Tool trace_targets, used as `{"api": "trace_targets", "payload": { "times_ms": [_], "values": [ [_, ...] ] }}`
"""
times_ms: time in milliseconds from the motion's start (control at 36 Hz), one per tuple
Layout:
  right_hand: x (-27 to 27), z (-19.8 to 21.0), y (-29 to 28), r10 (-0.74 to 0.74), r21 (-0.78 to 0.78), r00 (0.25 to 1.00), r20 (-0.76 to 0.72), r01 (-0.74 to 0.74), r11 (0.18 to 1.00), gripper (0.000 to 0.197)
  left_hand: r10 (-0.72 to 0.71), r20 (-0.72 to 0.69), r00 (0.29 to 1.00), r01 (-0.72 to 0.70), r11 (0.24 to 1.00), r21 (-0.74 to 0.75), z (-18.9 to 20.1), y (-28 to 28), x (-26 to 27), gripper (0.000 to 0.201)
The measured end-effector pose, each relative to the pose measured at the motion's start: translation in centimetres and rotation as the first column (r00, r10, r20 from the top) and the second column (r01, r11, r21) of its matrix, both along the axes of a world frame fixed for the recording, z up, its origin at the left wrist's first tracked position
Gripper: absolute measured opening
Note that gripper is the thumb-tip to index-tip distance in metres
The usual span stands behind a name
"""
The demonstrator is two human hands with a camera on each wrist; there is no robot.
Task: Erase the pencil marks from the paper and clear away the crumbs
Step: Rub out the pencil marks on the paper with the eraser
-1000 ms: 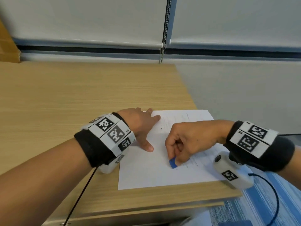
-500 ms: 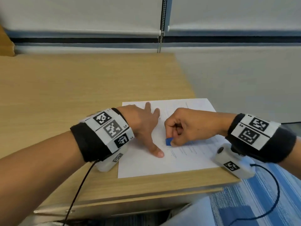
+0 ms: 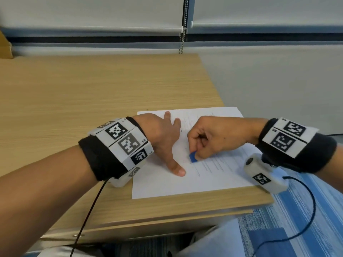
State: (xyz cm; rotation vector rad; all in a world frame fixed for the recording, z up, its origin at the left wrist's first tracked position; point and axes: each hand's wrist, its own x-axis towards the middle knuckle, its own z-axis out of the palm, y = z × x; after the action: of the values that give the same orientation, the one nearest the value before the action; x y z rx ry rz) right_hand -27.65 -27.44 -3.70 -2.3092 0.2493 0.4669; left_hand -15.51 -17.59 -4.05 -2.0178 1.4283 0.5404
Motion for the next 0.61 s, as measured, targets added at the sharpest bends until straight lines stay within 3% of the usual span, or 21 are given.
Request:
{"api": "trace_targets", "payload": {
  "times_ms": [56,194,361,500,611],
  "values": [
    [-0.2,-0.2,-0.1,-0.020,0.013,1.000,0.006,0.019,1.000,0.006,0.003,-0.001,1.000,-0.003,1.000,0.001,-0.1,0.0,0.1,0.147],
    [-0.5,0.1,0.4,0.133,0.061,0.982,-0.134,-0.125,0.990,0.010,-0.009,0.005,1.000,0.009,1.000,-0.001,0.0,0.1,-0.1,0.146],
    [0.0,-0.1,-0.2,-0.011,0.019,1.000,-0.016,0.012,1.000,0.006,-0.003,0.003,1.000,0.003,1.000,0.002,-0.1,0.0,0.1,0.147],
    [-0.4,0.1,0.7,0.154,0.035,0.979,-0.130,-0.151,0.988,0.010,-0.004,0.008,1.000,0.004,1.000,-0.003,0.0,0.0,-0.3,0.144],
    [0.7,0.5,-0.1,0.041,-0.058,0.998,-0.044,-0.043,0.997,0.009,0.005,0.002,1.000,-0.005,1.000,-0.004,-0.1,0.1,-0.1,0.146]
  ]
}}
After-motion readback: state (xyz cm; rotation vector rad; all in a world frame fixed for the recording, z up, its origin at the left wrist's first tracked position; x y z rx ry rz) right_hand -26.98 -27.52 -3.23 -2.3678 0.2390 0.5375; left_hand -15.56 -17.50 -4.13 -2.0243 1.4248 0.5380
